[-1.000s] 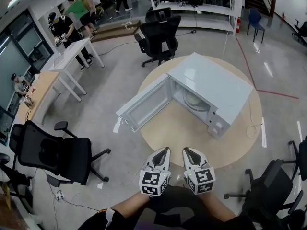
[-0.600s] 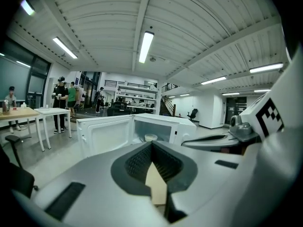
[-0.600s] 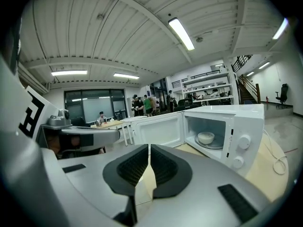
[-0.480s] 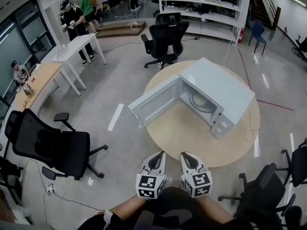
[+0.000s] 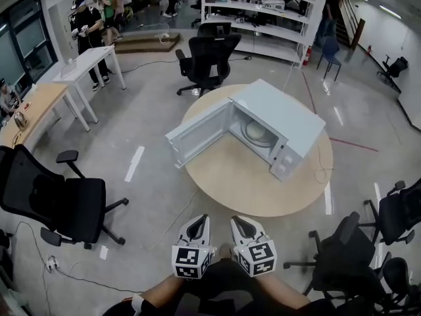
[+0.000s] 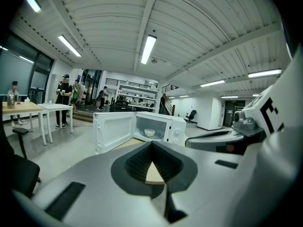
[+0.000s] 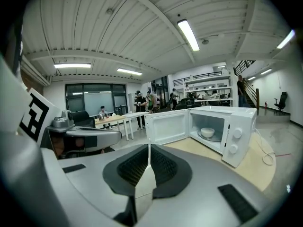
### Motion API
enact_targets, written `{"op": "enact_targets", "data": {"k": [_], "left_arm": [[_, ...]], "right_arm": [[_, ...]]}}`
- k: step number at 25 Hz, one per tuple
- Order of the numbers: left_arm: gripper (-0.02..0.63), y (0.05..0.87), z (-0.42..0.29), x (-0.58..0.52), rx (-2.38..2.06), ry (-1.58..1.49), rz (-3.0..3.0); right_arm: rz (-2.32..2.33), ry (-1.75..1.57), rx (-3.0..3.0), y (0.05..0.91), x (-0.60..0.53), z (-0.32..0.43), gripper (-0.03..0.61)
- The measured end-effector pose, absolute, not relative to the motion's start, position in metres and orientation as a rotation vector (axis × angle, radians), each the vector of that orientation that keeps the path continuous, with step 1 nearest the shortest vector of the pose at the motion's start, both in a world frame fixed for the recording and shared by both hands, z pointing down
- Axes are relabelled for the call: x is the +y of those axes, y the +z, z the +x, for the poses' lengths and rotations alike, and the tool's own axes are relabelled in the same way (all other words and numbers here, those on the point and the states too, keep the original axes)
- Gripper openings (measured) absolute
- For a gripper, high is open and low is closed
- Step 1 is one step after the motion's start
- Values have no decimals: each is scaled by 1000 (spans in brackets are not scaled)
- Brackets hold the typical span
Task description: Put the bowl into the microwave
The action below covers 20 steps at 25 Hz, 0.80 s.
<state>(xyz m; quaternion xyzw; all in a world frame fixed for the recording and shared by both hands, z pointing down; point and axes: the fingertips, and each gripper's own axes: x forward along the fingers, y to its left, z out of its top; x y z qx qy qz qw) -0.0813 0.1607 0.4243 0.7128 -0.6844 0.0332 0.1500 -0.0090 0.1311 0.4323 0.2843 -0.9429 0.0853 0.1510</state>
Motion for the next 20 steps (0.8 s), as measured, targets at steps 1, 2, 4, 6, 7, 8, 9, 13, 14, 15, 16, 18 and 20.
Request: {"op": "enact_targets", "data": {"k": [1,2,4,6,7,8,9,13,14,15,16,18,20], "left_arm": [[46,426,-80,167,-1960,101,2051],[46,427,-78,173,-1954,107,2056],[46,430,-75,185,-1941,116,2066],[46,431,-74,196,-1934,119,2070],[46,431,-75,201,-1936,117,2072],[46,431,-76,205,-1938,115,2073],[46,431,-76,209,-1942,111,2075],[46,435,-78,223,-1954,92,2071],[46,436,-79,226,-1958,88,2068],[46,436,-80,229,-1962,87,2065],[46,437,-81,231,-1968,90,2062],[46,437,-84,234,-1980,100,2056],[46,440,-86,238,-1988,113,2047]], "right_arm": [[818,245,-2705,433,138,-8,29],[822,247,-2703,434,145,-7,29],[833,258,-2696,434,157,-4,29],[846,262,-2689,436,167,-1,29],[852,261,-2688,437,172,0,29],[857,261,-2686,438,176,1,28],[862,261,-2685,438,180,2,29],[871,259,-2679,445,194,6,28],[872,265,-2679,447,196,6,28],[872,273,-2680,449,199,6,28],[871,283,-2681,451,200,6,28],[869,305,-2684,455,203,5,25],[867,320,-2684,459,204,4,20]]}}
